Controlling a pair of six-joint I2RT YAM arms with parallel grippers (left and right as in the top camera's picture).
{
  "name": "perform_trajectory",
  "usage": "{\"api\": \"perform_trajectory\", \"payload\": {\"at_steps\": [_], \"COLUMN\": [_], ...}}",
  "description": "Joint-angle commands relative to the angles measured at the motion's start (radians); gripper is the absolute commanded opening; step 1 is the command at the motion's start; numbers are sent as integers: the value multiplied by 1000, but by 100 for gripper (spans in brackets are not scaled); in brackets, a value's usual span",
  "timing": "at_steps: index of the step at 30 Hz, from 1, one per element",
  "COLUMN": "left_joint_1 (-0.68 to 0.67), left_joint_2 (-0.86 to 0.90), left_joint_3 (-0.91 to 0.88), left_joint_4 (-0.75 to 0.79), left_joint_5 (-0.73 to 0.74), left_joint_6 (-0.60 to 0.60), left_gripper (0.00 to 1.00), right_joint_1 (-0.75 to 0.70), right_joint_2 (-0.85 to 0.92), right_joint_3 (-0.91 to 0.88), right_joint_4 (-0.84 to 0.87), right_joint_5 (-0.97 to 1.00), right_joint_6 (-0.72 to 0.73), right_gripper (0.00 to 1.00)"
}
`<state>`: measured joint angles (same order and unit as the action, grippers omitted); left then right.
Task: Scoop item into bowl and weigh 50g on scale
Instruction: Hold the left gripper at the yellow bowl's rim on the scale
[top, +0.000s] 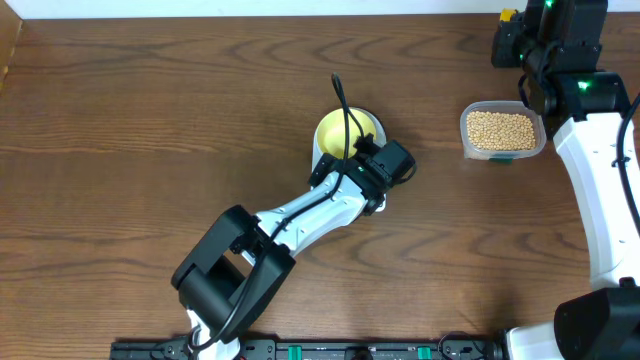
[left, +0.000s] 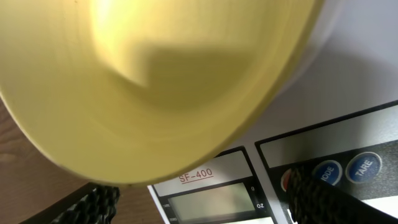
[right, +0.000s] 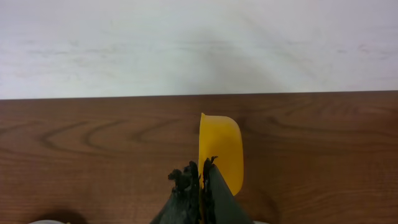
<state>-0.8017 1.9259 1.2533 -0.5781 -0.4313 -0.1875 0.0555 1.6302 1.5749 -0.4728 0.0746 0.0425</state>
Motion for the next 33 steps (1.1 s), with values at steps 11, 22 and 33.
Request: {"api": "perform_trajectory", "payload": {"at_steps": [11, 22, 33], "left_joint_1": [0, 0, 0], "left_joint_2": [16, 16, 16], "left_joint_3": [-34, -36, -47], "left_joint_4": [23, 16, 16], "left_joint_5": [-3, -3, -3], "left_joint_6": [-17, -17, -17], "left_gripper": [88, 88, 88], "right_joint_1": [-2, -2, -3], "right_joint_2": [5, 5, 5], "right_joint_3": [-1, -1, -1], "right_joint_4": [-2, -2, -11], "right_joint_5": [-6, -6, -6], "right_joint_6": [13, 13, 12], "right_gripper": [1, 1, 1]}}
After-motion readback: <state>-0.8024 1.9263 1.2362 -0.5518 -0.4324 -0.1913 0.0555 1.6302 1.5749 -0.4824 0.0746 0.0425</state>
